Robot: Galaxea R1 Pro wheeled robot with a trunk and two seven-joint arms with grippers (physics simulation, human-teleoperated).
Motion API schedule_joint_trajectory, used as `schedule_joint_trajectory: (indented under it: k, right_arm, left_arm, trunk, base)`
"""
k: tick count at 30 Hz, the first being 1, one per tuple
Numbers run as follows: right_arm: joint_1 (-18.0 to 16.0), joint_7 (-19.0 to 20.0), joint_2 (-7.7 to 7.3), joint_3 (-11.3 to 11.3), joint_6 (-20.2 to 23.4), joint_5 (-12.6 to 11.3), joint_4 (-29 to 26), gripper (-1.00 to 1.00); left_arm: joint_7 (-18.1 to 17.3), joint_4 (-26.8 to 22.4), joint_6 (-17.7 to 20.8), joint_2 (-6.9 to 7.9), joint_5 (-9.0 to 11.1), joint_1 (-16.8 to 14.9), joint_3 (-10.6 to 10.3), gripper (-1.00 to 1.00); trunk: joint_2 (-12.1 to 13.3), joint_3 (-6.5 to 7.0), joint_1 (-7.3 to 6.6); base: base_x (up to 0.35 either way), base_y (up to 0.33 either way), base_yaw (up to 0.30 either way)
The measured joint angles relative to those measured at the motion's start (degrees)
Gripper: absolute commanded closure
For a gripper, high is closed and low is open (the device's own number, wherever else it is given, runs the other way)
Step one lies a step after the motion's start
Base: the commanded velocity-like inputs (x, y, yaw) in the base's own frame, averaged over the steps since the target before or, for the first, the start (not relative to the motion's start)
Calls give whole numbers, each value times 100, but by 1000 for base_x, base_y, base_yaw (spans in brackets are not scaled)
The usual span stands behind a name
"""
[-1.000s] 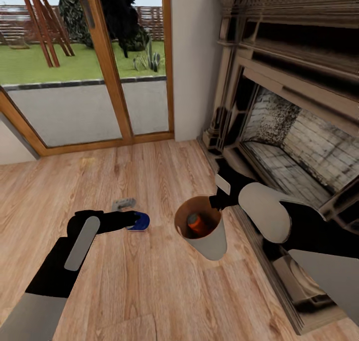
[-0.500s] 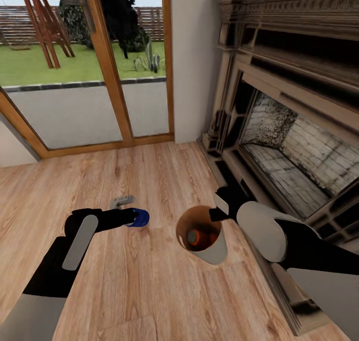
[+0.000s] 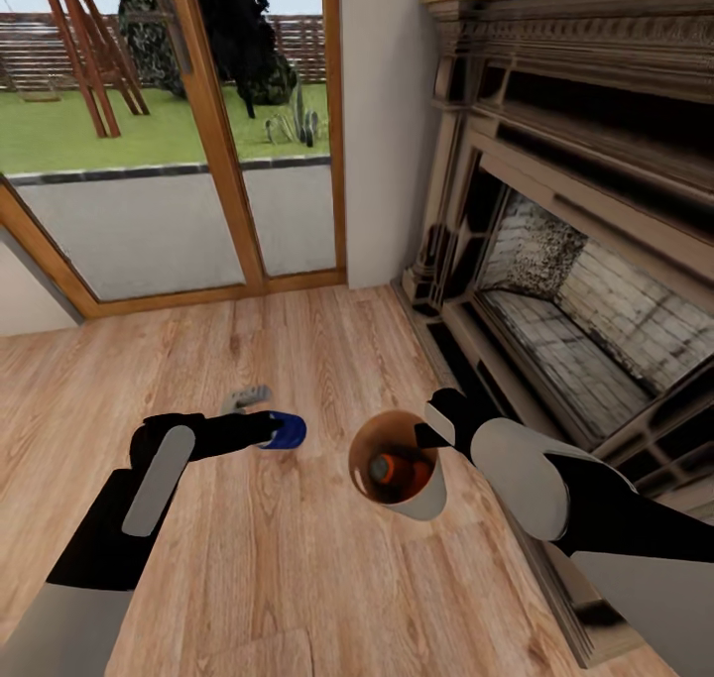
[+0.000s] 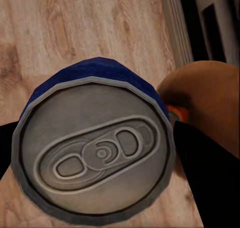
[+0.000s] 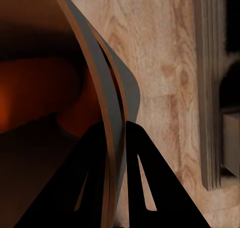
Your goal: Put the three can of soda from the living room inside the tash can in the kitchen.
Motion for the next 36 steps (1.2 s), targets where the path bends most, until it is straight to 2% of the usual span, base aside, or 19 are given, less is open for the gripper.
schedule_joint_trajectory:
  k: [1,2,3,5,6,8,10,13,19,25,36]
  right_arm:
    - [4,-1,-2,6,-14,0,-13,100]
    - [5,-4,-3,12,-19,8,-20,100]
    - [10,-8,-1,33,-23,9,-22,100]
    - [13,-9,3,46,-27,2,-12,100]
    - [16,-9,9,45,-30,-4,0,100]
    - [18,-4,15,12,-38,-24,15,100]
    - [19,1,9,-17,-47,-39,18,100]
    - [24,-4,-5,21,-45,-9,20,100]
    - [28,-1,-7,1,-50,-18,21,100]
    - [29,-5,-12,34,-45,7,21,100]
    - [46,-5,-10,35,-46,7,21,100]
  left_arm:
    - [-4,-47,-3,17,176,1,-8,100]
    - [-5,-79,-1,26,255,2,-11,100]
    - [-7,-150,-4,38,457,3,-16,100]
    - [-8,-221,-1,46,653,4,-21,100]
    - [-9,-271,-4,50,873,4,-26,100]
    - [-11,-321,-2,54,1067,4,-33,100]
    - [-27,-345,-1,57,1175,4,-49,100]
    - [-113,-368,-2,63,1264,5,-132,100]
    - [-428,-385,1,72,1290,4,-194,100]
    - [-751,-485,1,98,1316,9,-166,100]
    - [-884,-535,1,80,1308,13,-243,100]
  trunk:
    - [40,18,-22]
    - [80,36,-44]
    - [120,54,-66]
    - [201,90,-110]
    - [241,108,-132]
    - [321,144,-176]
    - [401,179,-220]
    - [521,233,-286]
    - [762,341,-417]
    - [764,341,-418]
    - [764,341,-418]
  base:
    - [0,0,0]
    - [0,0,0]
    - [0,0,0]
    - [0,0,0]
    - [0,0,0]
    - [0,0,0]
    - [0,0,0]
    - [0,0,0]
    - [0,0,0]
    - [0,0,0]
    - [0,0,0]
